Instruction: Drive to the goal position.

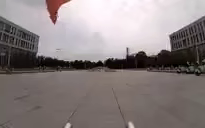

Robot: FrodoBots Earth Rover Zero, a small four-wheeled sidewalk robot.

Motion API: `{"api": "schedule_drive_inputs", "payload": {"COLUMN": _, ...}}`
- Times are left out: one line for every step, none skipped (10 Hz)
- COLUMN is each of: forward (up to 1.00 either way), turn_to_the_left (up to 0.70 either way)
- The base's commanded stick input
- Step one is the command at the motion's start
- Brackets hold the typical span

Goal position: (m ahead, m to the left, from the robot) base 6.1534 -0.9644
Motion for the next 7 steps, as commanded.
{"api": "schedule_drive_inputs", "payload": {"forward": 0.85, "turn_to_the_left": 0.0}}
{"api": "schedule_drive_inputs", "payload": {"forward": 0.85, "turn_to_the_left": 0.0}}
{"api": "schedule_drive_inputs", "payload": {"forward": 0.85, "turn_to_the_left": 0.0}}
{"api": "schedule_drive_inputs", "payload": {"forward": 0.85, "turn_to_the_left": 0.0}}
{"api": "schedule_drive_inputs", "payload": {"forward": 0.85, "turn_to_the_left": 0.0}}
{"api": "schedule_drive_inputs", "payload": {"forward": 0.85, "turn_to_the_left": 0.0}}
{"api": "schedule_drive_inputs", "payload": {"forward": 0.85, "turn_to_the_left": 0.0}}
